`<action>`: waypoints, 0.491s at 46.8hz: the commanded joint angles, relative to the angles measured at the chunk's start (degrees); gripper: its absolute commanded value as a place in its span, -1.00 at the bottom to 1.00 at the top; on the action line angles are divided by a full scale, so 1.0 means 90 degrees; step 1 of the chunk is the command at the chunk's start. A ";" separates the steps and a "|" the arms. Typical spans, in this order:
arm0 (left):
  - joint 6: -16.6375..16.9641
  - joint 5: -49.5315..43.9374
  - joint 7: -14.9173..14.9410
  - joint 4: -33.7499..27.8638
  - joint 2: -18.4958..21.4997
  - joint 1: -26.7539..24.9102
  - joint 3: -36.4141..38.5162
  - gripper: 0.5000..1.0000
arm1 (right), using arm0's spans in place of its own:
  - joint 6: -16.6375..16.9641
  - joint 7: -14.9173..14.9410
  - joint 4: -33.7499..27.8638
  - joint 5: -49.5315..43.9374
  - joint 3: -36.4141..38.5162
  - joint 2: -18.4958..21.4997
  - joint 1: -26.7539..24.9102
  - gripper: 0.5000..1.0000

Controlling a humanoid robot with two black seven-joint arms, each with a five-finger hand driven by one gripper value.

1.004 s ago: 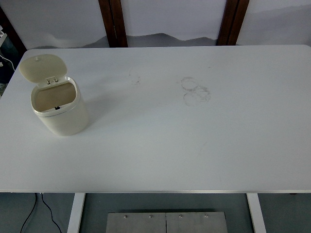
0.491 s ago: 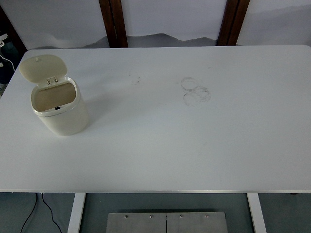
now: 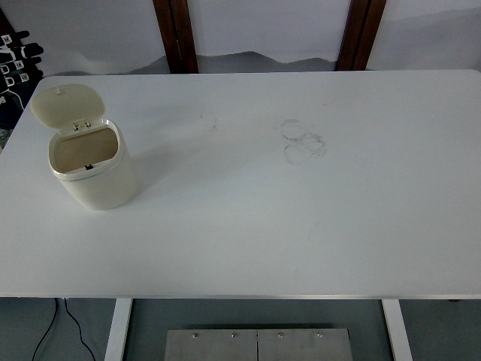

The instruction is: Close trash bin

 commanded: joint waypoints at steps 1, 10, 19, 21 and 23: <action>-0.0021 -0.0004 0.0189 0.0000 0.0033 -0.0261 0.0260 1.00 | -0.0004 -0.0004 -0.0001 0.0000 0.0000 0.0000 0.0000 0.98; -0.0070 0.0006 0.0238 -0.0048 0.0063 -0.0525 0.0368 1.00 | -0.0004 -0.0004 -0.0001 0.0000 0.0000 0.0000 0.0000 0.98; -0.0060 0.0006 0.0424 -0.0088 -0.0006 -0.0584 0.0397 1.00 | -0.0004 -0.0004 -0.0001 0.0000 0.0000 0.0000 0.0000 0.98; -0.0060 0.0006 0.0434 -0.0088 -0.0025 -0.0584 0.0436 1.00 | 0.0006 -0.0004 -0.0001 0.0000 0.0000 0.0000 0.0000 0.98; -0.0051 -0.0004 0.0443 -0.0097 -0.0035 -0.0584 0.0494 1.00 | 0.0006 0.0006 -0.0001 0.0000 0.0000 0.0000 0.0000 0.98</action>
